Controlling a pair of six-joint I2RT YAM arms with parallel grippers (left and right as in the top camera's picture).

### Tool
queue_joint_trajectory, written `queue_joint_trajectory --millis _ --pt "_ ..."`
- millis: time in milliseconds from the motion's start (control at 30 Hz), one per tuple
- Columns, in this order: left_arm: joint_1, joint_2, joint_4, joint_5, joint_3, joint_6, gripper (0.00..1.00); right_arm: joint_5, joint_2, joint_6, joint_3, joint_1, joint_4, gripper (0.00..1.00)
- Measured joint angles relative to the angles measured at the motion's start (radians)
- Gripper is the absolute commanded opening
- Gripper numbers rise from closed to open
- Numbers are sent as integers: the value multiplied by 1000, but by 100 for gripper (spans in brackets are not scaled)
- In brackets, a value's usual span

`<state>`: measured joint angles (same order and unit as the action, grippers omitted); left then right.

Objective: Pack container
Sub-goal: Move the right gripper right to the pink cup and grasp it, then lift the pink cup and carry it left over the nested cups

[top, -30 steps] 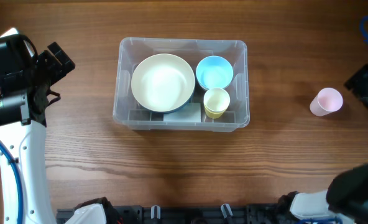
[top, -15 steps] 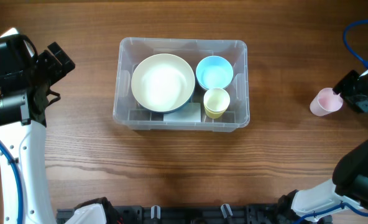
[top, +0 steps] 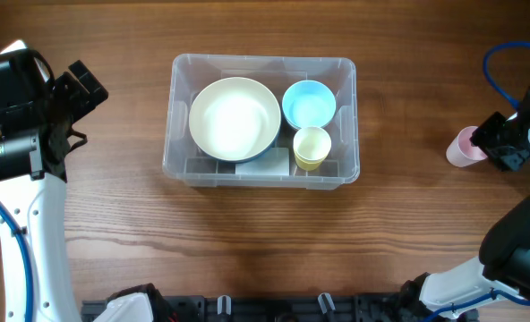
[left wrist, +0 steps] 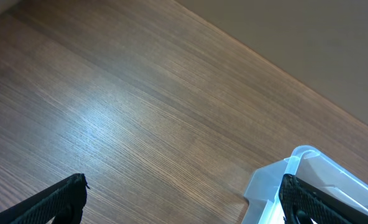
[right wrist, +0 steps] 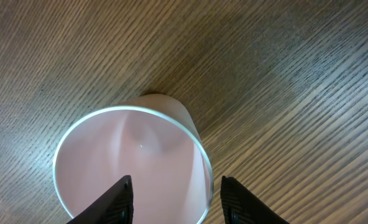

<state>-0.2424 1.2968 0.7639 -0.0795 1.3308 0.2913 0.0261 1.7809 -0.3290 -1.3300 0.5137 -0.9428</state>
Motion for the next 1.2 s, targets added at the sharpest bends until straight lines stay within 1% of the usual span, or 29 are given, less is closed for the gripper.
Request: queue_joint_trajectory --millis 533,867,1000,1167,1200 --pt "0 0 0 0 0 0 100 0 1 0 1 0 6 46" --pt "0 0 0 0 0 0 100 0 35 0 3 0 6 47" --pt "0 0 0 0 0 0 100 0 35 0 35 0 42 47" --pt "0 0 0 0 0 0 100 -14 35 0 80 0 64 46" --pt "0 0 0 0 0 0 100 -18 35 0 80 0 70 43"
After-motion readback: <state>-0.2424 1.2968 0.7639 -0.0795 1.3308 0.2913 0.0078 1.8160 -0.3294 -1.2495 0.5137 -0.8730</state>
